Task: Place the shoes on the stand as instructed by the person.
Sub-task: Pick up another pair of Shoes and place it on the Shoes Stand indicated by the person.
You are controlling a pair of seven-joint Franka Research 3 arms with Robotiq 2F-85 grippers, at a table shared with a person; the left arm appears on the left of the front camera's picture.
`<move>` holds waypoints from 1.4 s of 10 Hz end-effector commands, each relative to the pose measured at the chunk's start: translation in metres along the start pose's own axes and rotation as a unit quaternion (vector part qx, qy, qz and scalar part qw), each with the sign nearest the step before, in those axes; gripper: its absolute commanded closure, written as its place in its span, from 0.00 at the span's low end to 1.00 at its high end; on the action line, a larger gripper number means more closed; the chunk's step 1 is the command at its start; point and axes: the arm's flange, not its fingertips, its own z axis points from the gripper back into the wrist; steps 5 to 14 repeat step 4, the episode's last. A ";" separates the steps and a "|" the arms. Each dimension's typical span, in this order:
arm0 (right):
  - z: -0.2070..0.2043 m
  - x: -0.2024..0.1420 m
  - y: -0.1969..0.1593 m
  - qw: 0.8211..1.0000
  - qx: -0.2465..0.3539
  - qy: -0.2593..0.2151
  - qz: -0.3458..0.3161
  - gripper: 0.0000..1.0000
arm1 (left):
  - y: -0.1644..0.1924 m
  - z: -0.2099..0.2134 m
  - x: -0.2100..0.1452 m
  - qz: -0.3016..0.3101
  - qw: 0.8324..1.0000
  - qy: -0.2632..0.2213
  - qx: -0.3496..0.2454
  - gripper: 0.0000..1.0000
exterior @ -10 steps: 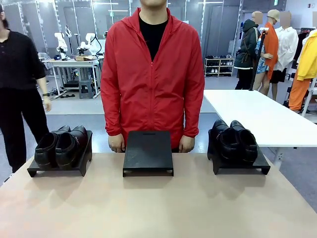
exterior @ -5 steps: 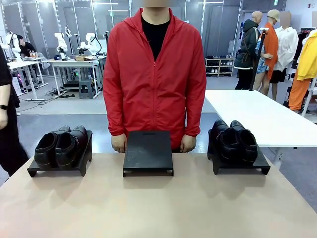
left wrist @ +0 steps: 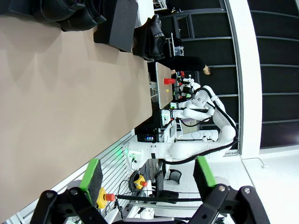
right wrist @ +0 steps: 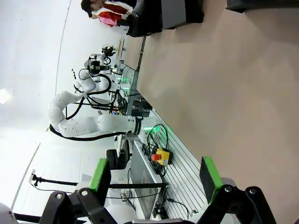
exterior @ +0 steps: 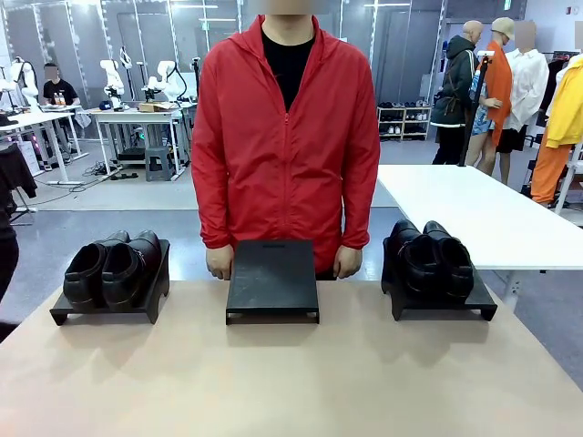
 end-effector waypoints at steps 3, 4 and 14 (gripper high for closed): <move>0.001 -0.003 0.003 1.000 -0.006 0.005 0.003 0.03 | -0.003 0.000 -0.004 -0.007 1.000 0.004 -0.003 0.00; 0.001 -0.003 0.003 1.000 -0.006 0.005 0.003 0.03 | -0.003 0.000 -0.004 -0.007 1.000 0.004 -0.003 0.00; 0.001 -0.003 0.003 1.000 -0.006 0.005 0.003 0.03 | -0.003 0.000 -0.004 -0.007 1.000 0.004 -0.003 0.00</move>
